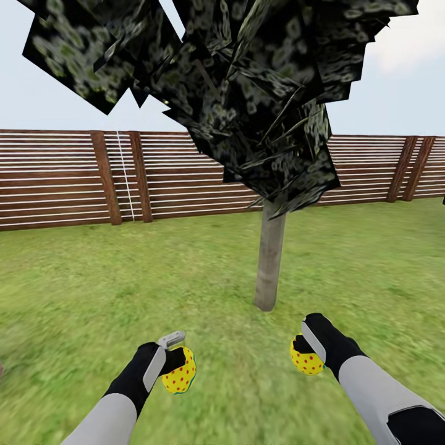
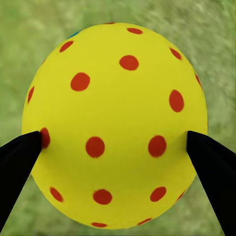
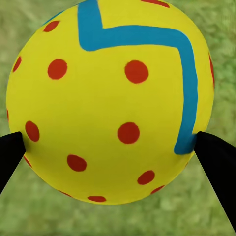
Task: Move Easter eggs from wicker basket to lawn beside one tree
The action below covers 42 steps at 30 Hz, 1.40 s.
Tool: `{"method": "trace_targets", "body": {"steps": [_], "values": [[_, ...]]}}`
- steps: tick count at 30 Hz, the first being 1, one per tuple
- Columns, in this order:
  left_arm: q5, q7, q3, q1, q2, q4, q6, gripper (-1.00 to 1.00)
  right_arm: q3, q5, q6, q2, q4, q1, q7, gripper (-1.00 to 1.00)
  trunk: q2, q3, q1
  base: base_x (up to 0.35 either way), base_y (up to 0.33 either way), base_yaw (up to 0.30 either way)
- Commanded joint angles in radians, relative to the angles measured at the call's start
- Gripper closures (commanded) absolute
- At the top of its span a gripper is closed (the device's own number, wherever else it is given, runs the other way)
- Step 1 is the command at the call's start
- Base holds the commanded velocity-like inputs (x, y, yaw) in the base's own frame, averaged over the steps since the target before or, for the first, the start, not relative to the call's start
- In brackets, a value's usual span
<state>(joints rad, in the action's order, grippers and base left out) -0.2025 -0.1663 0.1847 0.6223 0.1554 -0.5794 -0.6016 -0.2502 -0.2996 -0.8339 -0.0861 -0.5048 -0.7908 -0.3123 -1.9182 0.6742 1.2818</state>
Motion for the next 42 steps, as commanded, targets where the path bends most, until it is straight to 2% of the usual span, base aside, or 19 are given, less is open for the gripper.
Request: {"method": "trace_targets", "body": {"steps": [1,42], "values": [[-0.011,-0.007,0.004,0.0,0.001,-0.002,-0.004,1.0,-0.008,-0.01,-0.004,-0.001,-0.001,-0.001,-0.007,1.0,-0.008,0.004,0.004,0.0,0.0,0.0],[-0.011,-0.007,0.004,0.0,0.007,-0.002,-0.004,1.0,-0.009,-0.01,-0.004,0.002,-0.001,-0.001,-0.008,1.0,-0.295,0.133,0.161,0.0,0.0,0.0]]}}
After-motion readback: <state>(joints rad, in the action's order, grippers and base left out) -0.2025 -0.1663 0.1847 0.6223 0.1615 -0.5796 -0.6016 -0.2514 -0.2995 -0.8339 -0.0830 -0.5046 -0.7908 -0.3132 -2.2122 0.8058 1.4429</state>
